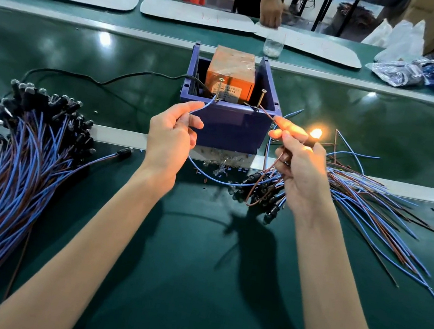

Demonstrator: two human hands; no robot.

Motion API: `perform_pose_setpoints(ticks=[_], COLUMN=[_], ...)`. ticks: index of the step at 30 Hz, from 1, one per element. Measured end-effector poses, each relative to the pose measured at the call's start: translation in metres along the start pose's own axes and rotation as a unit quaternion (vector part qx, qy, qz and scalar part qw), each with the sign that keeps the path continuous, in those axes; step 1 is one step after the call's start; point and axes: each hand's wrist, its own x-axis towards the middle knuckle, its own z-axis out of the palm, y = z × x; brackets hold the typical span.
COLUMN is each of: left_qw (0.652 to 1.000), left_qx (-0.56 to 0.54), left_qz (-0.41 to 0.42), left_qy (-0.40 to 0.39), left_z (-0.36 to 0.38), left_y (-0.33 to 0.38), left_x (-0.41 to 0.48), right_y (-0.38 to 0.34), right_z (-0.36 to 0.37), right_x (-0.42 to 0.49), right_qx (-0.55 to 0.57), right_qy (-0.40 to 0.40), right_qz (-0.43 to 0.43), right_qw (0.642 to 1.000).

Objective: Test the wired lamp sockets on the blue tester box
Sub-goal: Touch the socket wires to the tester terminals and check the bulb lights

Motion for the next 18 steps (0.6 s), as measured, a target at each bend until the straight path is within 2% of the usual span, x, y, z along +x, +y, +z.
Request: perform_pose_setpoints(ticks=[8, 12, 18], left_qw=[1.000, 0.999, 0.988], left_qx=[0.012, 0.026, 0.092], left_qz=[-0.001, -0.017, -0.034], left_qy=[-0.010, -0.034, -0.116], left_z=[0.0001, 0.0004, 0.0012], left_y=[0.0015, 0.0017, 0.0018], left_x=[-0.0013, 0.0013, -0.0023], right_y=[-0.0018, -0.0033, -0.0062], right_z=[0.0001, 0.0000, 0.0037], right_x=[-0.0015, -0.0011, -0.0045], right_qx=[-0.011, -0.027, -0.169], right_qy=[-0.007, -0.041, -0.053], right_qz=[-0.001, 0.011, 0.020], right_qw=[1.000, 0.999, 0.984])
